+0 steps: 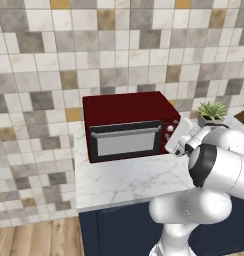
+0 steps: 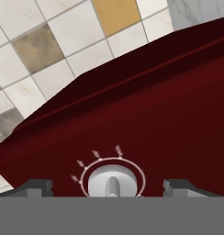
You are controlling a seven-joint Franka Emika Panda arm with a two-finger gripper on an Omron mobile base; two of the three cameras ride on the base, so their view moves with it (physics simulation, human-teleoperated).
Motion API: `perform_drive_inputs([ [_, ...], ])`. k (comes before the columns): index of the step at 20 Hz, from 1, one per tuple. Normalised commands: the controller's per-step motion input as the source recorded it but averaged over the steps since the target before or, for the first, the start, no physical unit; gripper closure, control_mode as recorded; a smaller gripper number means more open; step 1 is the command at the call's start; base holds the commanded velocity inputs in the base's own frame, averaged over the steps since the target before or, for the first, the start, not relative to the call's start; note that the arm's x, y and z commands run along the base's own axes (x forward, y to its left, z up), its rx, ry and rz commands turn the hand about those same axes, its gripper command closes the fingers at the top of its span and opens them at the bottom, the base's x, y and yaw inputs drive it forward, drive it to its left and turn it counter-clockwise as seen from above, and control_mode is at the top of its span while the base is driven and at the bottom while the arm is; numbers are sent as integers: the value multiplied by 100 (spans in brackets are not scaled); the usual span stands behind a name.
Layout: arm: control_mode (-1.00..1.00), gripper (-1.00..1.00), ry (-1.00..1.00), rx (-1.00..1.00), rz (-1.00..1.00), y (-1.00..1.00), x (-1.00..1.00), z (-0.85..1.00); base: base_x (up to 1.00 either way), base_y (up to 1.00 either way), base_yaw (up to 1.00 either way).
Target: Pull the toaster oven rack outwards. Pick up the baguette from the plate and place it on the toaster oven rack. Close the toaster oven door fully and set the temperature to the lowest setting.
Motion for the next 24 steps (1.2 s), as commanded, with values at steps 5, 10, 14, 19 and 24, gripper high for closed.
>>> perform_drive_inputs([
  [5,-100,100,0,0,0,3,52,0,0,0,0],
  [10,-100,100,2,0,0,0,47,0,0,0,0],
  [14,-100,100,6,0,0,0,44,0,0,0,0],
  [19,-100,100,9,0,0,-9,39,0,0,0,0],
  [24,-100,100,8,3,0,-26,29,0,0,0,0],
])
